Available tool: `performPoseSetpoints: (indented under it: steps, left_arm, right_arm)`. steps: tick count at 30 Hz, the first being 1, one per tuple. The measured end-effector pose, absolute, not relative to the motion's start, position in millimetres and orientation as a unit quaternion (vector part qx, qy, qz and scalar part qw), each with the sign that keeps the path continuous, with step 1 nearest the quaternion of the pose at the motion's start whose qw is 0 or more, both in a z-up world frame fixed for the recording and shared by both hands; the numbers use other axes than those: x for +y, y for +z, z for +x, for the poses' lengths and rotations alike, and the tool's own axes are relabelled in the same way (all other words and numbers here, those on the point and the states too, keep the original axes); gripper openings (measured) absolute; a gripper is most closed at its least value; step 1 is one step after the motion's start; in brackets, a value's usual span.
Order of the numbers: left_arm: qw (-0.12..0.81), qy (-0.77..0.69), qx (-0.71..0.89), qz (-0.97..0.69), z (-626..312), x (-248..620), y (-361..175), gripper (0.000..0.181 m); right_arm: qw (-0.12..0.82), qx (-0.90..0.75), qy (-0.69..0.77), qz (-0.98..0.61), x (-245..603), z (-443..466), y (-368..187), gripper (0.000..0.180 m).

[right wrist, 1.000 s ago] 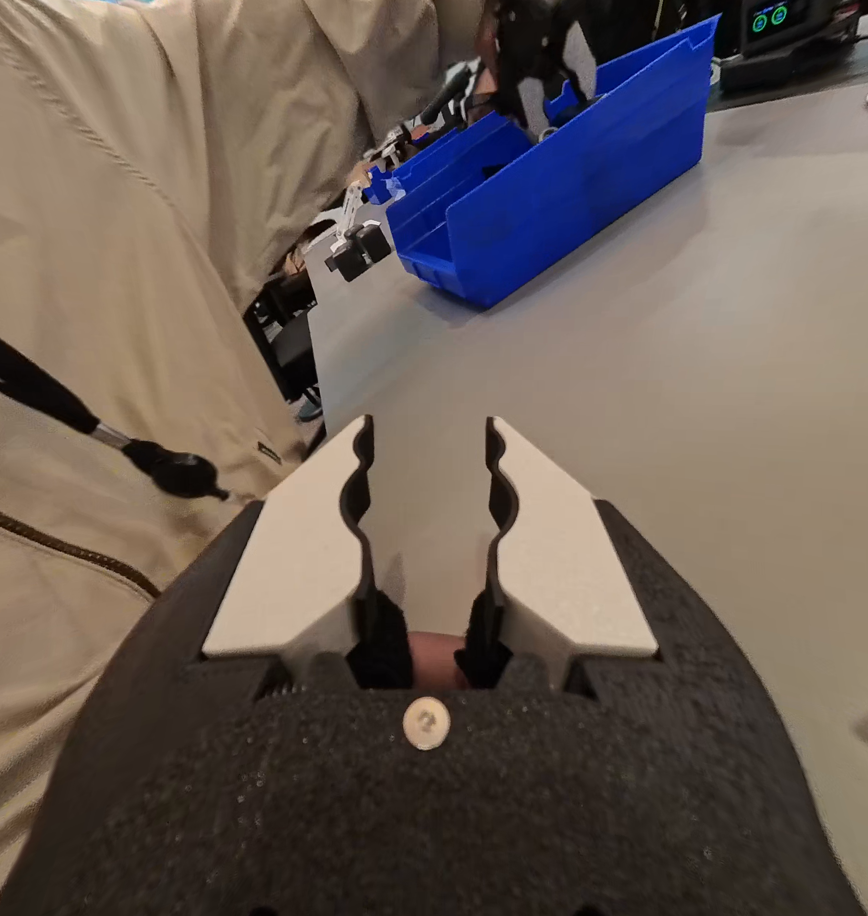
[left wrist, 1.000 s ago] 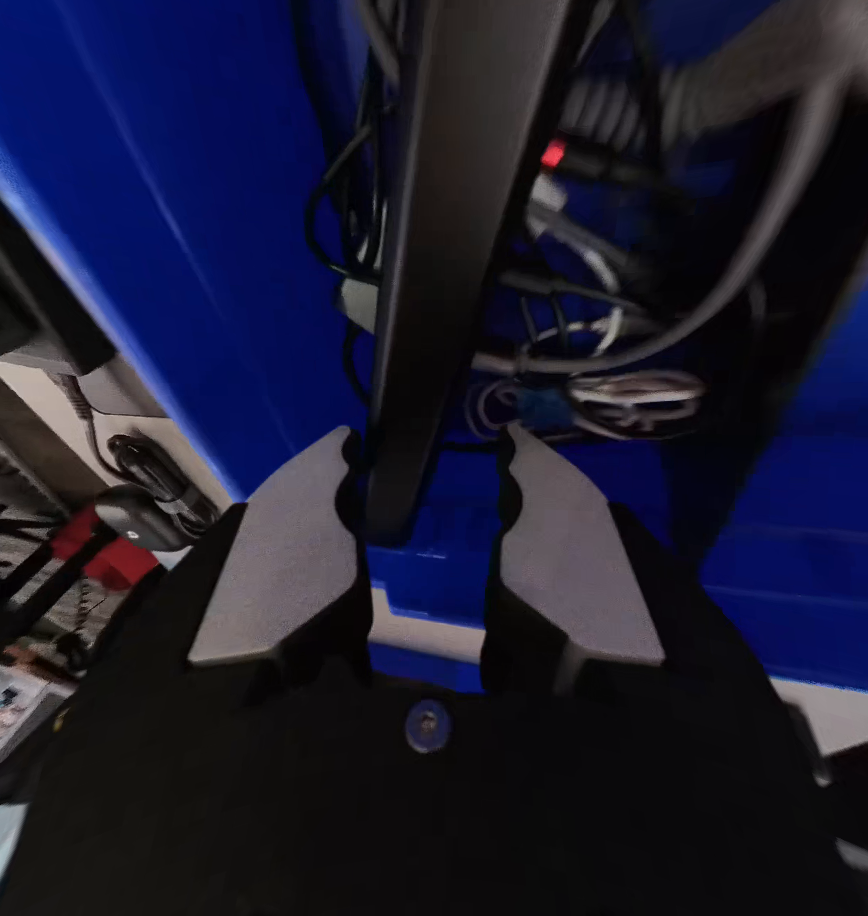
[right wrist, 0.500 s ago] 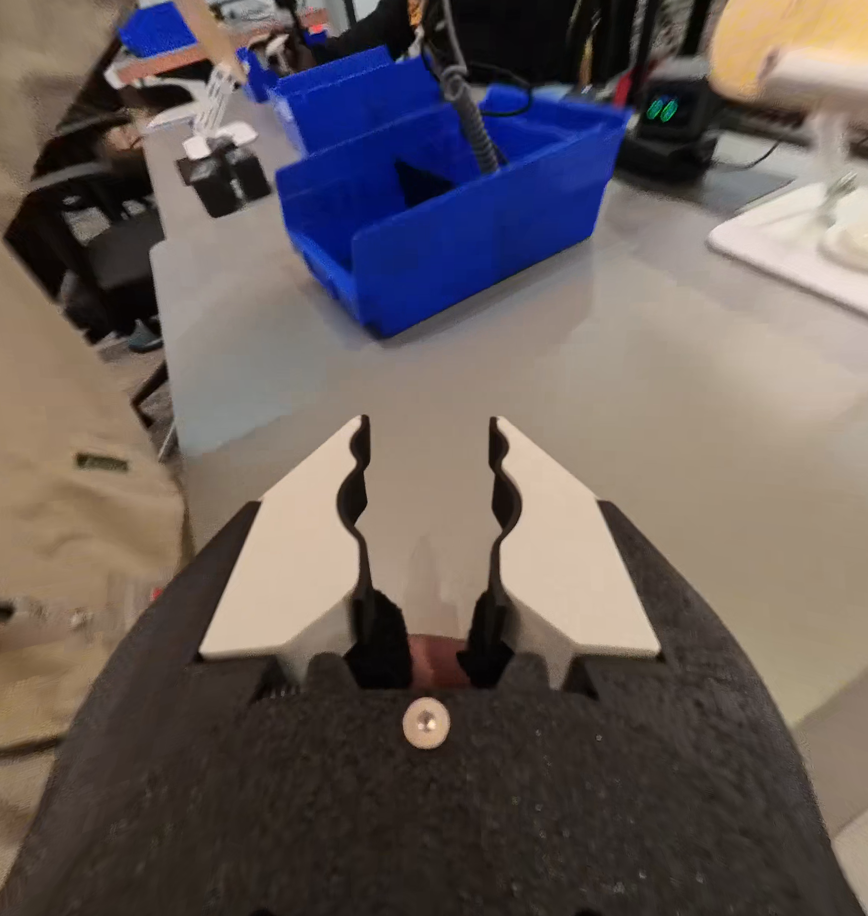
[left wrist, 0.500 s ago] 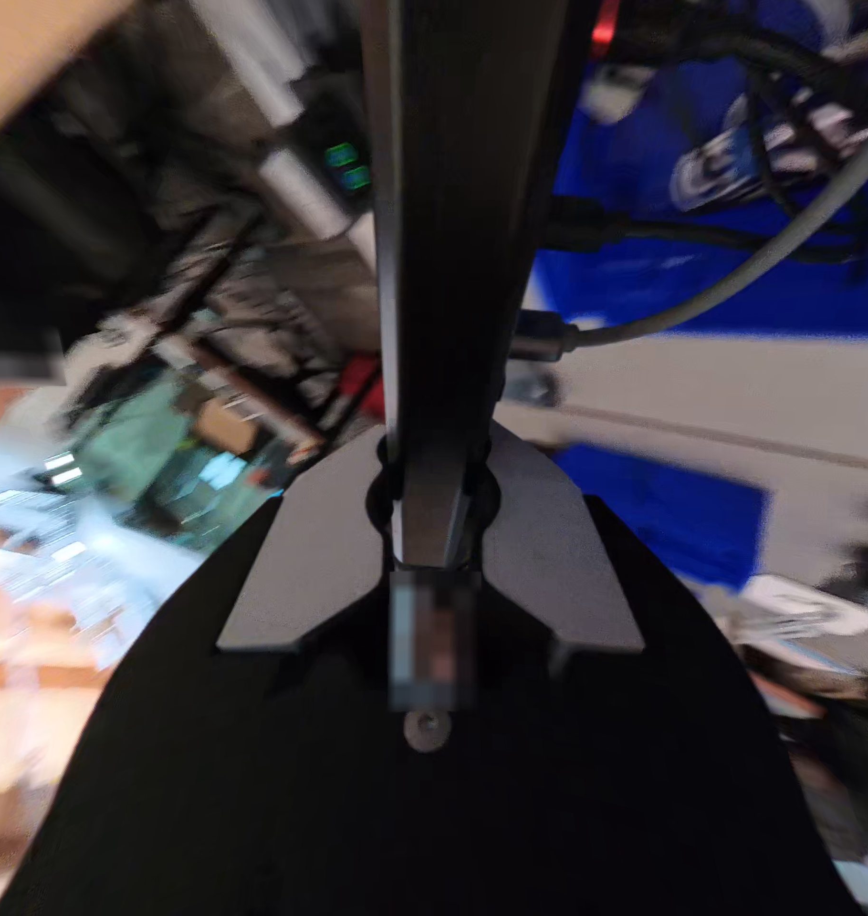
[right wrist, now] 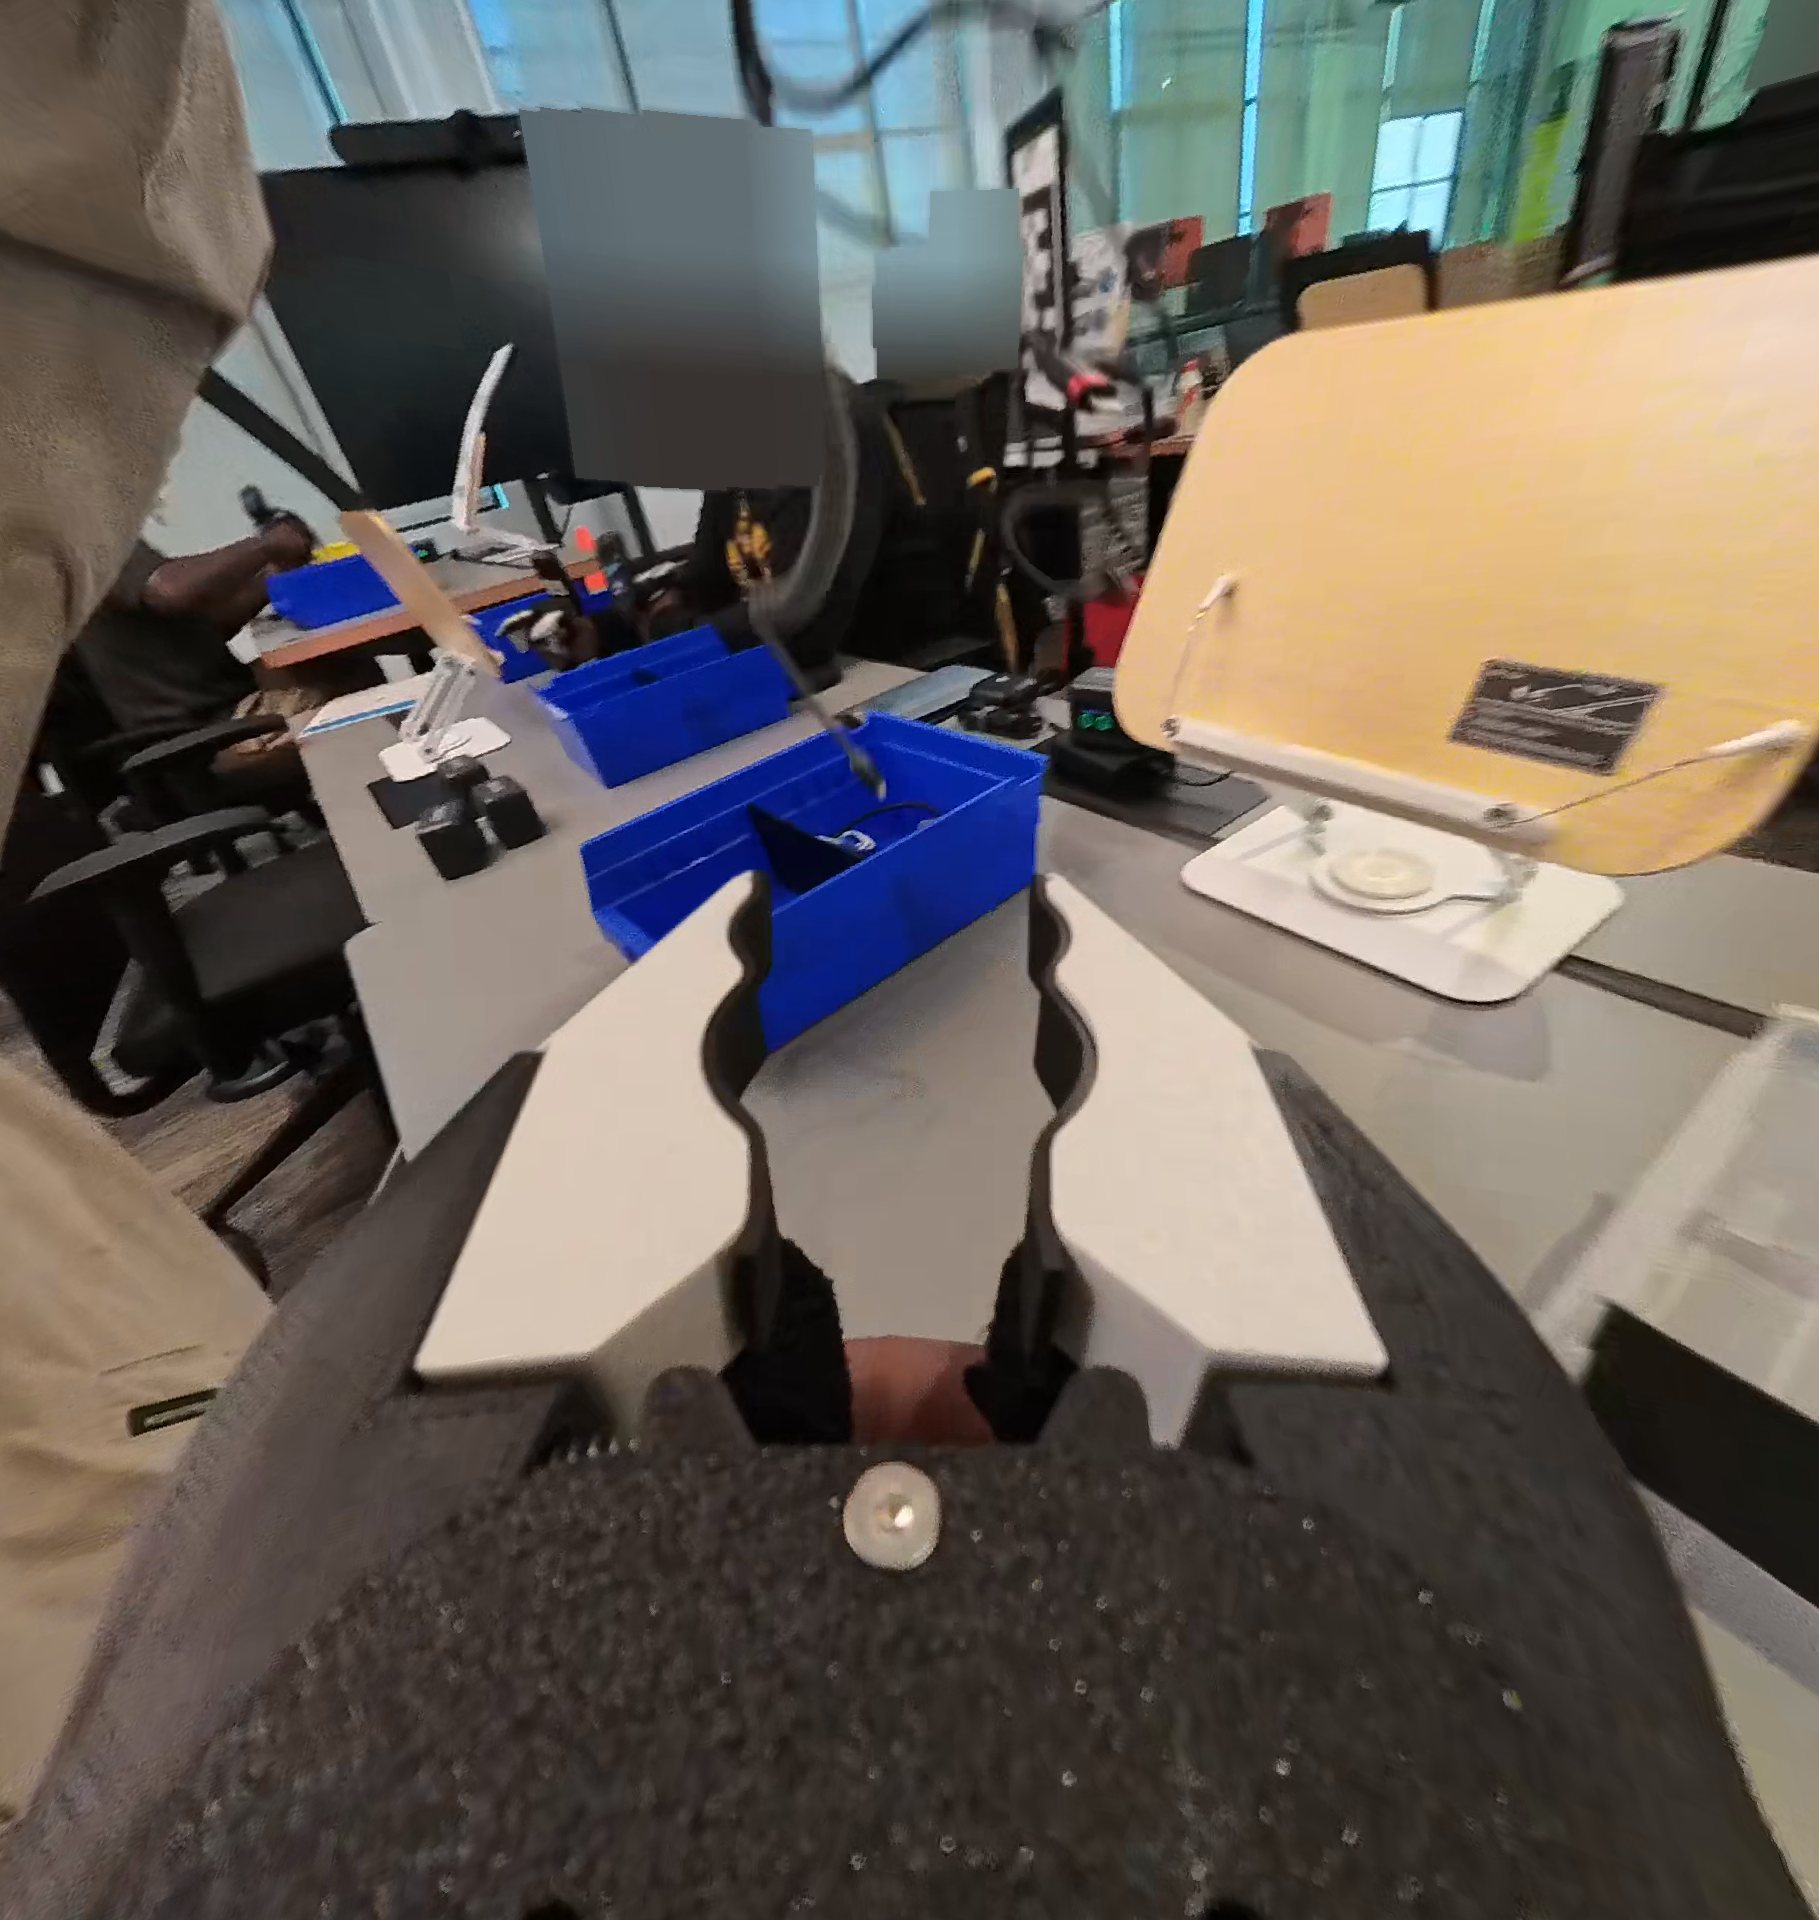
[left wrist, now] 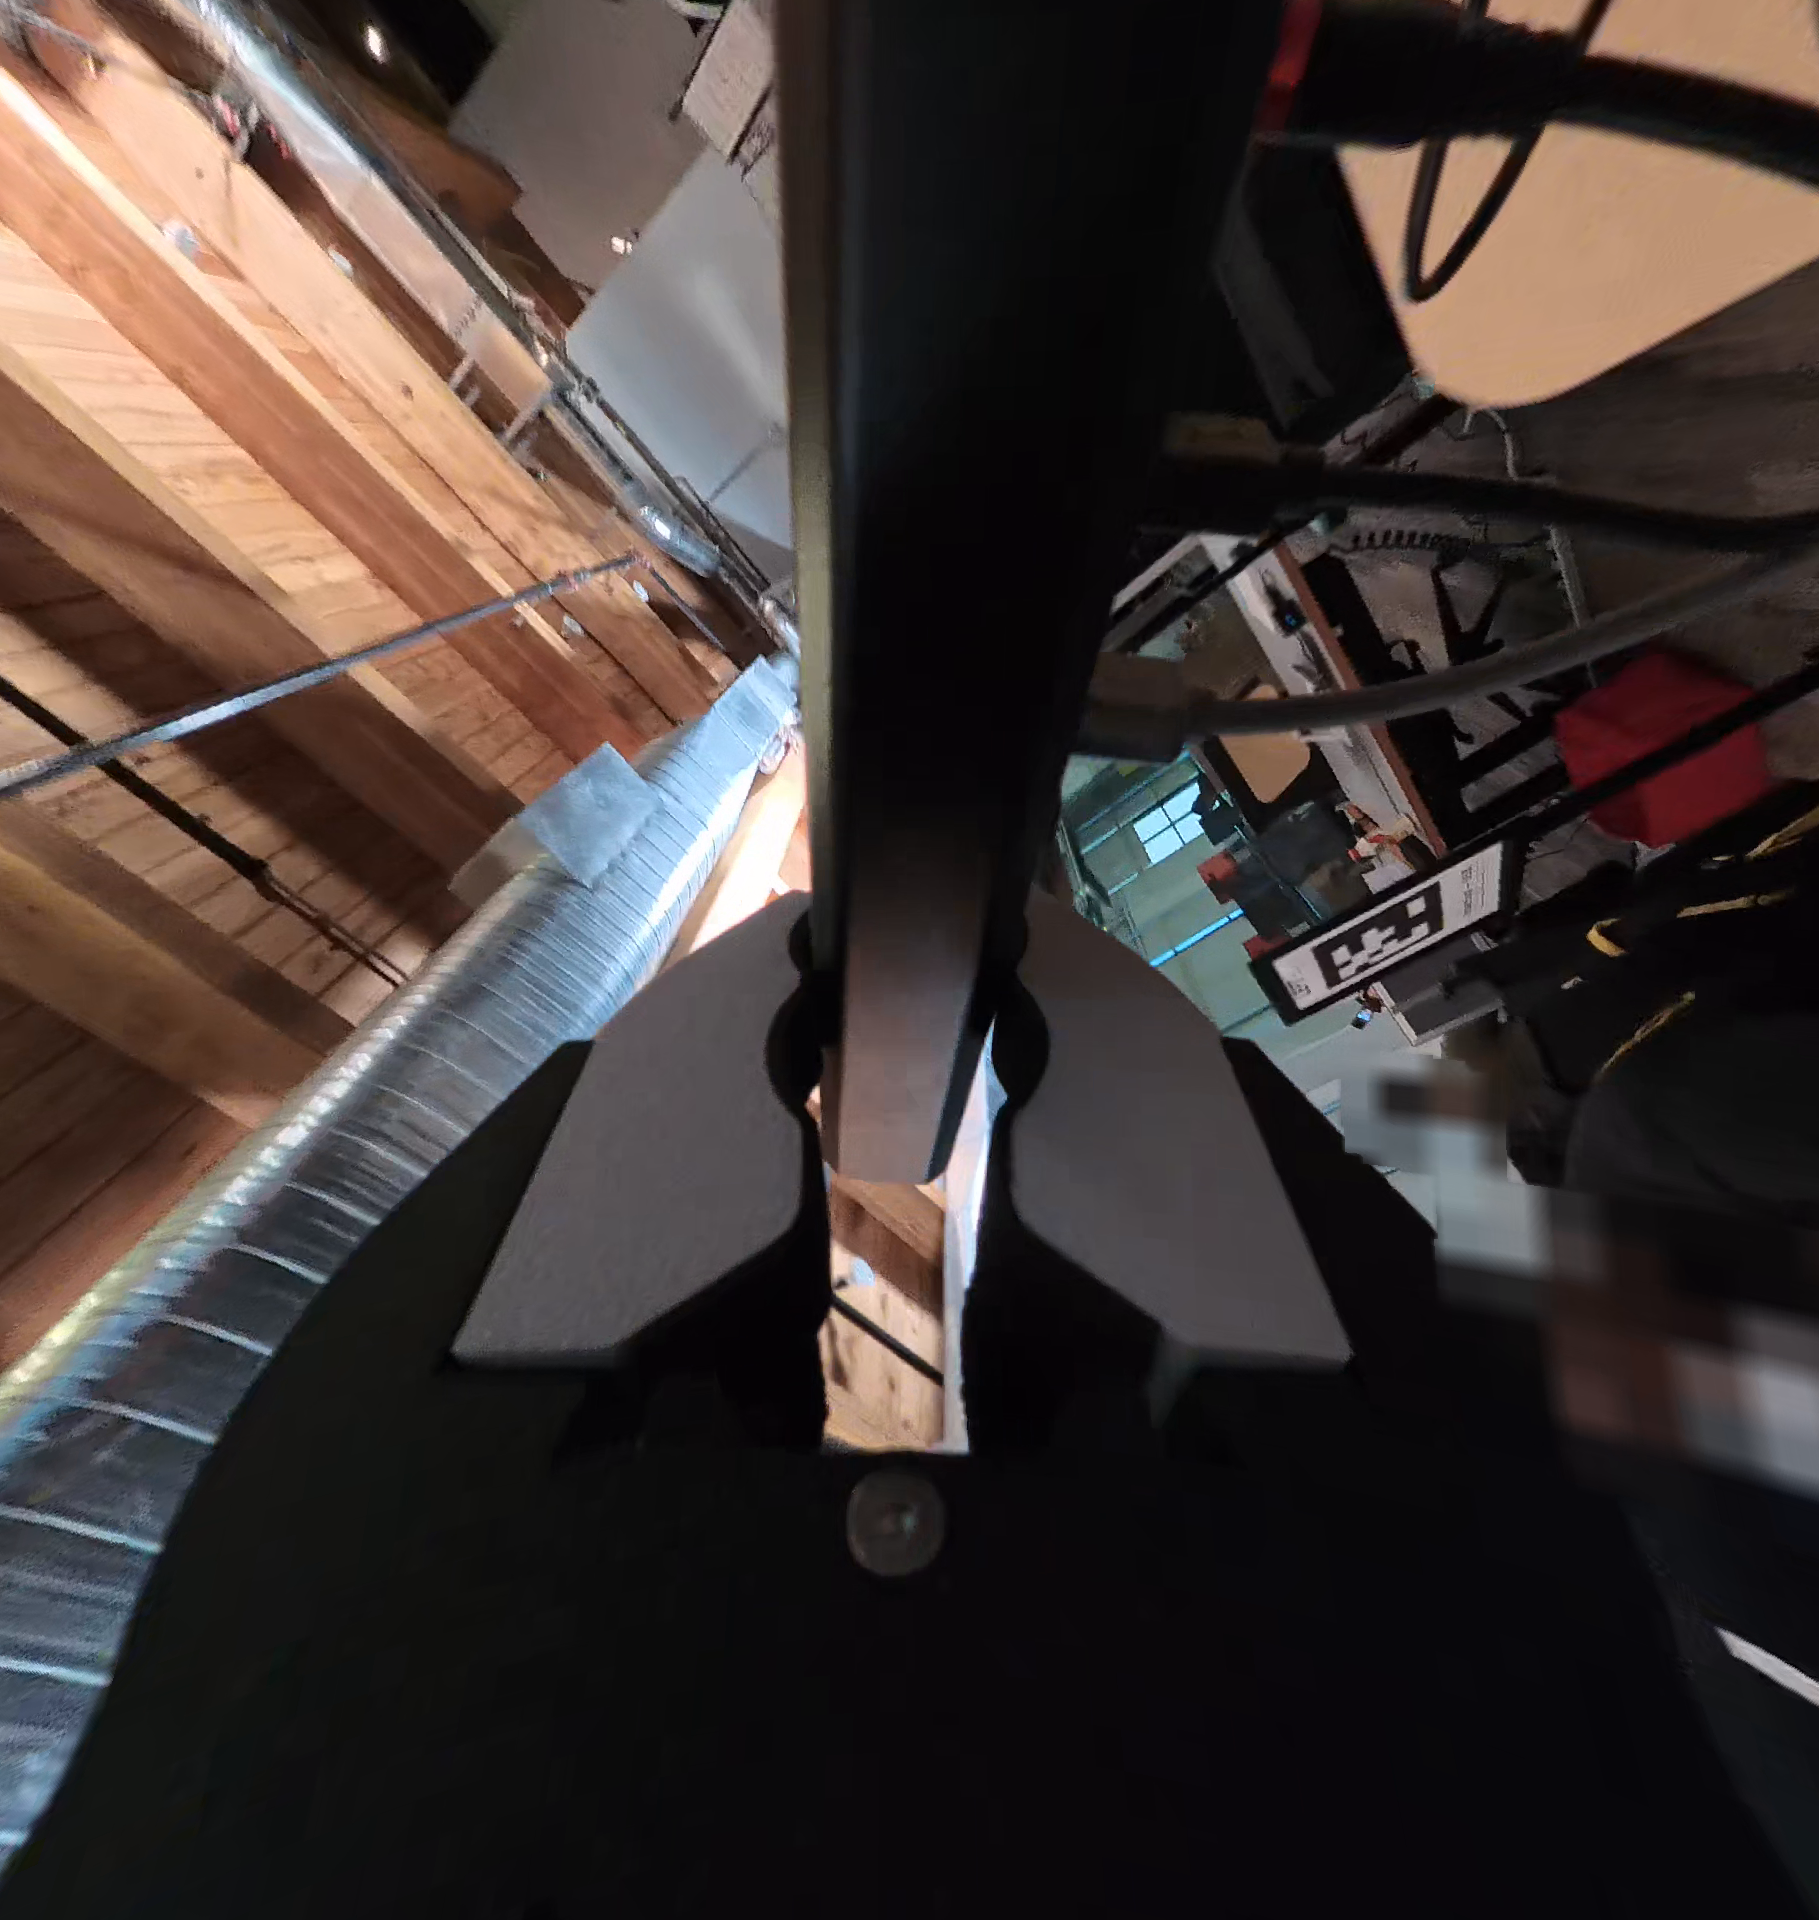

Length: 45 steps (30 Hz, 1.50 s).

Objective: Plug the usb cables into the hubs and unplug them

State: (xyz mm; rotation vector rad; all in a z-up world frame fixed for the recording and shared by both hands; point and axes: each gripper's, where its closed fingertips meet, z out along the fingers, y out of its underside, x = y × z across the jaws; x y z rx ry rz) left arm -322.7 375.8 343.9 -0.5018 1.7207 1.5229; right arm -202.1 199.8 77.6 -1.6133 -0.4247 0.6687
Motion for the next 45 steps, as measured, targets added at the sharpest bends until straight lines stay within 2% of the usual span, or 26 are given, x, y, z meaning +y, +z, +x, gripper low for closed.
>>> performPoseSetpoints:
  steps: [4, 7, 10, 13, 16, 18, 20, 23, 27, 29, 31, 34, 36, 39, 42, 44, 45]
  left_arm:
    - [0.335, 0.604, 0.706, -0.157, -299.1, 367.4, 276.1, 0.029]
    - [0.299, 0.594, 0.738, -0.113, -281.6, 360.7, 208.1, 0.029]
    - [0.288, 0.586, 0.756, -0.037, -259.7, 345.5, 150.2, 0.029]
    - [0.282, 0.573, 0.77, 0.013, -243.9, 326.7, 107.2, 0.029]
    - [0.282, 0.559, 0.779, 0.036, -232.1, 310.6, 82.8, 0.029]
    - [0.29, 0.556, 0.778, 0.042, -224.2, 302.6, 76.8, 0.029]
    - [0.3, 0.553, 0.776, 0.038, -218.3, 297.0, 73.6, 0.03]
    - [0.32, 0.524, 0.789, -0.031, -221.5, 298.4, 68.3, 0.033]
    - [0.396, 0.356, 0.819, -0.214, -237.6, 295.4, 86.0, 0.055]
    - [0.425, 0.199, 0.808, -0.358, -253.0, 292.3, 100.9, 0.067]
    - [0.433, -0.017, 0.762, -0.481, -263.6, 286.5, 108.9, 0.067]
    - [0.326, -0.373, 0.669, -0.553, -267.7, 263.9, 90.4, 0.068]
    - [0.228, -0.54, 0.605, -0.539, -266.7, 249.9, 75.4, 0.067]
    - [0.153, -0.672, 0.542, -0.481, -261.3, 233.6, 66.7, 0.067]
    - [0.13, -0.731, 0.52, -0.423, -257.1, 217.2, 74.6, 0.053]
    - [0.134, -0.733, 0.532, -0.403, -256.4, 212.9, 74.8, 0.036]
    - [0.132, -0.723, 0.537, -0.414, -255.8, 215.9, 72.1, 0.035]
  right_arm:
    - [0.644, -0.159, 0.242, -0.708, 203.4, -171.6, 96.2, 0.05]
    - [0.643, -0.146, 0.257, -0.706, 213.4, -174.8, 100.2, 0.049]
    - [0.607, -0.162, 0.311, -0.713, 228.6, -197.9, 82.7, 0.052]
    - [0.54, -0.175, 0.373, -0.734, 244.3, -221.7, 51.0, 0.065]
    - [0.5, -0.196, 0.384, -0.751, 253.8, -244.2, 22.3, 0.077]
    - [0.497, -0.211, 0.377, -0.753, 257.7, -256.7, 11.5, 0.078]
    - [0.502, -0.212, 0.381, -0.747, 261.1, -263.8, 8.1, 0.065]
    - [0.502, -0.217, 0.403, -0.733, 263.0, -263.2, 3.8, 0.063]
    - [0.463, -0.184, 0.502, -0.707, 255.6, -263.7, -1.2, 0.063]
    - [0.453, -0.169, 0.559, -0.674, 249.0, -265.8, 3.5, 0.063]
    - [0.441, -0.169, 0.612, -0.634, 238.0, -269.3, 14.2, 0.063]
    - [0.42, -0.202, 0.688, -0.557, 212.0, -276.9, 36.5, 0.063]
    - [0.399, -0.227, 0.728, -0.51, 195.0, -282.4, 47.8, 0.063]
    - [0.364, -0.249, 0.77, -0.461, 177.7, -289.7, 54.6, 0.062]
    - [0.339, -0.262, 0.777, -0.461, 172.0, -299.9, 46.0, 0.062]
    - [0.344, -0.262, 0.775, -0.461, 173.6, -302.6, 41.0, 0.062]
    - [0.341, -0.253, 0.778, -0.463, 176.0, -300.8, 40.2, 0.062]
